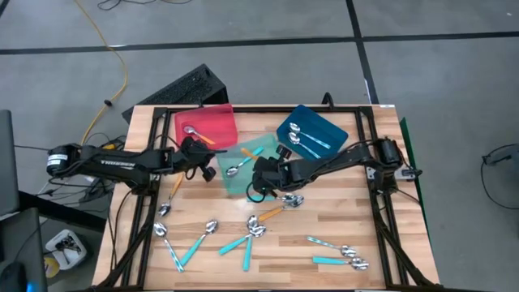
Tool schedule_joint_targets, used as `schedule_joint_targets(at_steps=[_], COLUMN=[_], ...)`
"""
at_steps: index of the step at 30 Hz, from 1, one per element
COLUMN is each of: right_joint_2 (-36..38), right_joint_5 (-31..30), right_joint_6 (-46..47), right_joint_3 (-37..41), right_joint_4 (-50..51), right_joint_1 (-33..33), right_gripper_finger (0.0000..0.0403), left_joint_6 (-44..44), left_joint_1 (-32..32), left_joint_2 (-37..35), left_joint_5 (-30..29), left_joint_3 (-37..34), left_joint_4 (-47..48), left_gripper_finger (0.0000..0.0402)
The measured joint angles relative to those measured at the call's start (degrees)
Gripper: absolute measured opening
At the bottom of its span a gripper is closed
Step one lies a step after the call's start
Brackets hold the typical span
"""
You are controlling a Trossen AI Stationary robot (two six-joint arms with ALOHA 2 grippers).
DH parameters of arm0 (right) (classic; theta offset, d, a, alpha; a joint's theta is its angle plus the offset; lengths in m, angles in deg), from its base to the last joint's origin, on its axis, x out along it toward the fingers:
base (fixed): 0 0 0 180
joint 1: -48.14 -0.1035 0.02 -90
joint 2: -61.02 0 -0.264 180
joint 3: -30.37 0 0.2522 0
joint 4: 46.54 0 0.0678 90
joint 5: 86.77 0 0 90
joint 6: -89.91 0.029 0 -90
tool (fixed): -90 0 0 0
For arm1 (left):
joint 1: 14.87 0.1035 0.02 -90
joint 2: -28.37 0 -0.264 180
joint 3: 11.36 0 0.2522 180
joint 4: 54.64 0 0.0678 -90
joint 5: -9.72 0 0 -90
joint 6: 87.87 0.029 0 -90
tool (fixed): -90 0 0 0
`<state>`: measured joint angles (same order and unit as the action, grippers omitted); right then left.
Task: Sort silverware by color (type)
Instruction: Put the bottom orange spoon into the red bin
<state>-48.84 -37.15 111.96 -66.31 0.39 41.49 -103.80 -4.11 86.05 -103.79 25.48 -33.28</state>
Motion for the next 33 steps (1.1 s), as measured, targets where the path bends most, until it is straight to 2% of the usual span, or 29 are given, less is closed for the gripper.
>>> schedule_joint_targets(at_steps=[4,8,10,14,20,22,25,33], right_joint_2=[0.6,1.1,1.5,1.7,1.7,1.7,1.7,1.7], right_joint_5=[-0.2,-0.3,-0.3,-0.3,-0.3,-0.3,-0.3,-0.2], right_joint_6=[-1.4,-2.4,-2.5,-2.6,-3.0,-3.0,-3.2,-5.1], right_joint_3=[-0.9,-1.5,-1.5,-1.4,-1.4,-1.4,-1.4,-1.4], right_joint_4=[-0.1,-1.8,-1.2,-1.1,-0.7,-0.5,-0.6,-0.6], right_joint_1=[0.0,0.0,0.1,0.1,0.0,0.0,0.0,0.0], right_gripper_finger=[0.0061,0.0060,0.0060,0.0060,0.0060,0.0060,0.0060,0.0060], left_joint_6=[1.8,0.8,-2.6,-12.9,-23.1,-28.1,-33.2,-50.1], left_joint_1=[-0.1,0.0,0.0,0.1,0.1,0.1,0.1,0.2], left_joint_2=[-2.8,-5.7,-7.0,-9.7,-10.6,-9.4,-7.0,2.8], left_joint_5=[-2.5,-15.5,-20.9,-26.6,-26.6,-28.2,-30.4,-30.9], left_joint_3=[3.9,7.9,8.8,8.7,8.6,8.5,8.6,8.5], left_joint_4=[4.6,18.0,25.3,37.4,40.9,43.0,46.5,56.6], left_gripper_finger=[0.0000,0.0000,0.0000,0.0000,0.0000,0.0000,0.0000,0.0000])
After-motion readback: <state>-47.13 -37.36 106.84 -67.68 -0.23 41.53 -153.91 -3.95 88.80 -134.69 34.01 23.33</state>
